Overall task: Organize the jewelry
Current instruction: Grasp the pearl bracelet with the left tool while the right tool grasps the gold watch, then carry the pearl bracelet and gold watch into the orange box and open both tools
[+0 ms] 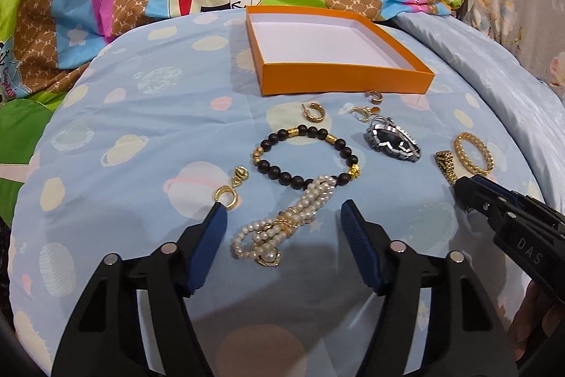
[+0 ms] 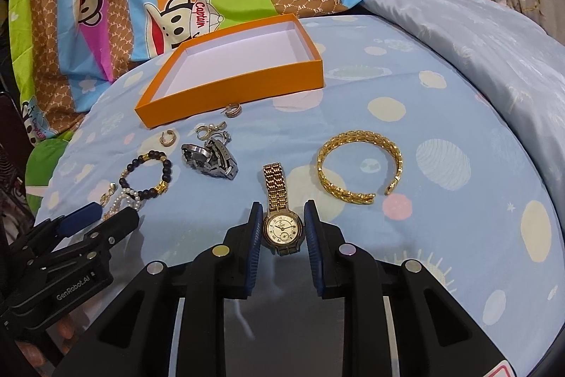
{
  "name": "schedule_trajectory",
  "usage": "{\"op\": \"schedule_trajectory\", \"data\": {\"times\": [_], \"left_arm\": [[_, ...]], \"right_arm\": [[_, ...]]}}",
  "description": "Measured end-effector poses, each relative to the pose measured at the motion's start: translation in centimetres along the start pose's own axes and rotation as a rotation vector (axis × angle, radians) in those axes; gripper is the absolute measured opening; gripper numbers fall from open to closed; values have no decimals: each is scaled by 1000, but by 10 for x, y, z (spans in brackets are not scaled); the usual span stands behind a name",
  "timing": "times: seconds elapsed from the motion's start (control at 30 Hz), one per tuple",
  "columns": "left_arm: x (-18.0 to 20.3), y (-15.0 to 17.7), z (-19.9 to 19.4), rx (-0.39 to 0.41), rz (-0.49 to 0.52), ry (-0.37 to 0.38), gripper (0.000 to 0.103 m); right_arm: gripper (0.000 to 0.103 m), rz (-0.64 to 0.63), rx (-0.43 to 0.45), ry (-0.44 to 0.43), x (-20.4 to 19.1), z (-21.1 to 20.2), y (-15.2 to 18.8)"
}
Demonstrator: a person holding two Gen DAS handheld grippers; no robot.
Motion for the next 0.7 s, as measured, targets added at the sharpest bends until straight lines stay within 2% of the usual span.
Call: {"op": "schedule_trajectory", "data": {"times": [0.07, 0.13, 0.17, 0.2, 0.37, 0.43, 0.7], "left_arm": [[3, 0, -1, 1, 6, 11, 53], [6, 1, -2, -2, 7, 27, 38], [8, 1, -3, -3, 8, 37, 36], [10, 2, -3, -7, 10, 48, 28], [19, 5, -9, -13, 8, 92, 27], [22, 5, -13, -12, 5, 111, 12], [27, -14, -37, 24, -19, 166, 12]], "right_arm": [[23, 3, 4, -2, 0, -2, -1], [23, 2, 6, -4, 0, -3, -1], [23, 1, 8, -4, 0, -4, -1], [23, 1, 8, -5, 0, -5, -1], [23, 0, 11, -13, -1, -10, -1], [23, -2, 20, -17, -2, -14, -2], [23, -21, 90, -35, -8, -39, -24]]}}
Point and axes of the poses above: each gripper's, at about its wrist camera, not at the fingertips, and z roughly the way its jaws point, x to its right, y to its underside, the point moved 9 cm from there along z, roughly the way its jaws point, and after that the axes turned 10 degrees about x, right-handed, at the moved point
